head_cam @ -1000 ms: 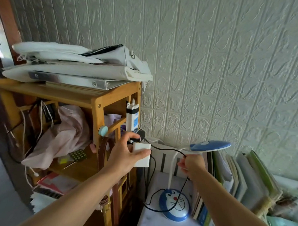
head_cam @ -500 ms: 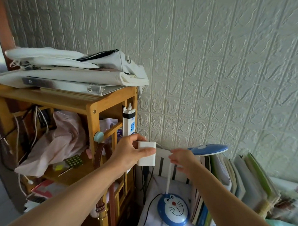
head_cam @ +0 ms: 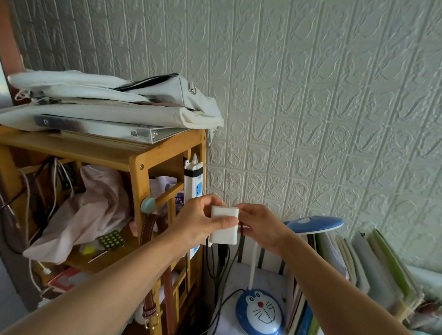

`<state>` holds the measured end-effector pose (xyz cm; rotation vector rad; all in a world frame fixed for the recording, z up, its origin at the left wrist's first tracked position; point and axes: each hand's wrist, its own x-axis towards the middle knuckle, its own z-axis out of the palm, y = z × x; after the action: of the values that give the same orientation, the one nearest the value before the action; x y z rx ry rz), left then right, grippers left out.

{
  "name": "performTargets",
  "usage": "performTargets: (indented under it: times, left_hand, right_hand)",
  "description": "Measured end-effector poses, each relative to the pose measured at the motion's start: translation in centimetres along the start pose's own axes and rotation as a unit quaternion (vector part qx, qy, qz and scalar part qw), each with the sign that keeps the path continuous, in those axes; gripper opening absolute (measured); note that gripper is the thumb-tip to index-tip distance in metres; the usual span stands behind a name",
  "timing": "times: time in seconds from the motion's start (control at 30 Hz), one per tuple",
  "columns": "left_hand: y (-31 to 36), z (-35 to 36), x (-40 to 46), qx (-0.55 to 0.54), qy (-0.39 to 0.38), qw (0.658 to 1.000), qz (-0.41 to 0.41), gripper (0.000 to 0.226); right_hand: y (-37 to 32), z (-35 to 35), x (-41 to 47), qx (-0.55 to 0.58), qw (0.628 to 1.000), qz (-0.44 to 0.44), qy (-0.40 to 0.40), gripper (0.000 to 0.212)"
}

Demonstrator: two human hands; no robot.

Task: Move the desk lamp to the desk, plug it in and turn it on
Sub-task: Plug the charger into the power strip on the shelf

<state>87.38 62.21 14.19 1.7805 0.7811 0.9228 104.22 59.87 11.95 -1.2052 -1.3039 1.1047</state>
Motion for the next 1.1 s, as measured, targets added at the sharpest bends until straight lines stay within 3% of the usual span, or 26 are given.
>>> performTargets:
  times: [0.1, 0.27, 0.37, 0.43, 0.53, 0.67, 0.73, 0.83, 1.0, 1.1]
  left_hand:
    - [-0.4, 0.0, 0.3, -0.008, 0.025, 0.999, -0.023, 0.032]
    - [-0.9, 0.0, 0.8, -0.041, 0.067, 0.996, -0.042, 0.021]
    - [-1.2, 0.1, 1.1, -0.054, 0.091, 0.993, -0.044, 0.021]
    - [-1.3, 0.3, 1.2, -0.069, 0.101, 0.991, -0.046, 0.021]
    - [-1.4, 0.6, 1.4, -0.078, 0.107, 0.990, -0.049, 0.018]
    - [-1.7, 1.1, 1.6, -0.096, 0.109, 0.988, -0.056, 0.016]
    - [-1.9, 1.4, 1.7, -0.117, 0.119, 0.984, -0.065, 0.016]
    - [-2.2, 1.8, 2.0, -0.145, 0.137, 0.976, -0.084, 0.017]
    - [-2.9, 2.0, 2.5, -0.163, 0.181, 0.961, -0.130, 0.013]
    - [-3.5, 1.8, 2.8, -0.177, 0.196, 0.948, -0.175, 0.013]
  right_hand:
    - [0.3, -0.3, 0.2, 0.019, 0.997, 0.010, 0.072, 0.028]
    - [2.1, -1.4, 0.1, -0.091, 0.974, 0.122, 0.168, 0.027]
    - [3.3, -1.7, -0.4, -0.174, 0.948, 0.217, 0.157, 0.021]
    - [3.5, -1.7, -1.0, -0.251, 0.933, 0.230, 0.116, 0.021]
    - [2.9, -1.3, -1.5, -0.277, 0.935, 0.201, 0.096, 0.033]
    - [1.5, -0.2, -1.5, -0.055, 0.986, 0.131, 0.088, 0.037]
    - [1.2, 0.0, -1.4, -0.027, 0.996, 0.075, 0.051, 0.037]
    - [1.1, 0.4, -1.1, -0.044, 0.999, 0.012, 0.030, 0.029]
    - [1.2, 0.9, 0.4, -0.131, 0.988, -0.030, 0.079, 0.009]
    - [1.1, 1.0, 1.4, -0.221, 0.969, -0.036, 0.104, 0.014]
